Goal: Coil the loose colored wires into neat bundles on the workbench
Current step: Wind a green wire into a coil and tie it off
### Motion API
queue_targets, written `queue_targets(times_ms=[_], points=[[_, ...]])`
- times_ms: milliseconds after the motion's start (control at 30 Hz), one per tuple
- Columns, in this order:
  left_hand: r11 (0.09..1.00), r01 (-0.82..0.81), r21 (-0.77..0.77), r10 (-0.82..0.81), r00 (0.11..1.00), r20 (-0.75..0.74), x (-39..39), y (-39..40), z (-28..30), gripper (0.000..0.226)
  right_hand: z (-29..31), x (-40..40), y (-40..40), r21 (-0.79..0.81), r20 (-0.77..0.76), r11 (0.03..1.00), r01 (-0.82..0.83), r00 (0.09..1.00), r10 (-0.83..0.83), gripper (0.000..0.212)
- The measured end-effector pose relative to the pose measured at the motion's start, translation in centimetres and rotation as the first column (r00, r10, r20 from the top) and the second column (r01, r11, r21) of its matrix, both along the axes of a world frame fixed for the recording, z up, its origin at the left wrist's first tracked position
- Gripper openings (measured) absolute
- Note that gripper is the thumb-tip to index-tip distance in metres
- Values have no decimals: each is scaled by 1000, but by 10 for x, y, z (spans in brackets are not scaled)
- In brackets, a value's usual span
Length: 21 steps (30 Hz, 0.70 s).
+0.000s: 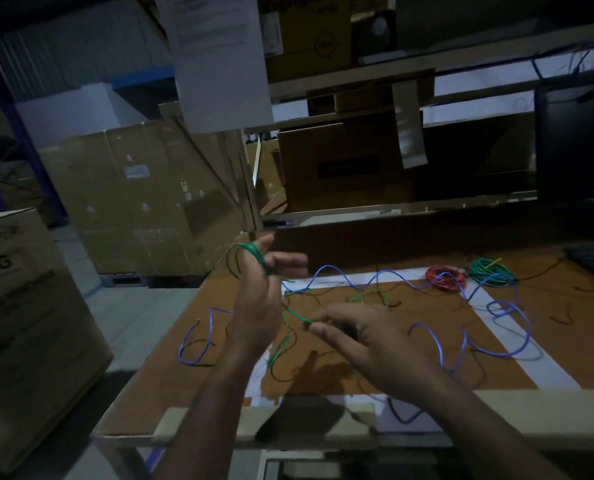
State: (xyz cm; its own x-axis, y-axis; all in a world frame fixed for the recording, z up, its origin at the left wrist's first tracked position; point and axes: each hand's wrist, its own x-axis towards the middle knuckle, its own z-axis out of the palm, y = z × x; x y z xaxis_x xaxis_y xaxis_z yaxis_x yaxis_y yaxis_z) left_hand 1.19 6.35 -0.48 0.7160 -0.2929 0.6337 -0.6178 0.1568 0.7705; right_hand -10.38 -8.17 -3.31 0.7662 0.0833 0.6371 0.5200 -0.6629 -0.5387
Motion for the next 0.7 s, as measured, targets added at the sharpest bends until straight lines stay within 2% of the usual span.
queue_targets(times_ms=[33,133,200,300,433,567,700], points=[[998,-3,64,2,1000,15,-4,-1,-6,42,6,0,1,36,35,999,17,999,-18,24],[998,12,64,-8,997,-71,-15,-2,-12,30,18,1,-4,176,90,981,86,991,-103,15],[993,-10,118,16,999,-49,-14,-2,-13,23,22,4,-6,185,103,975,127,984,-147,15],[975,74,210,-65,997,-47,-14,-1,-12,29,27,9,-6,186,116,970,159,976,-183,14],[974,209,86,-189,961,-200,-21,0,-4,45,32,22,-8,266,111,957,113,983,-147,15],[941,285,182,-250,949,-194,-23,7,-3,25,32,36,-13,336,128,931,140,973,-192,16],[913,407,15,-385,875,-295,-25,11,-2,29,34,41,-17,300,67,936,183,975,-213,25]])
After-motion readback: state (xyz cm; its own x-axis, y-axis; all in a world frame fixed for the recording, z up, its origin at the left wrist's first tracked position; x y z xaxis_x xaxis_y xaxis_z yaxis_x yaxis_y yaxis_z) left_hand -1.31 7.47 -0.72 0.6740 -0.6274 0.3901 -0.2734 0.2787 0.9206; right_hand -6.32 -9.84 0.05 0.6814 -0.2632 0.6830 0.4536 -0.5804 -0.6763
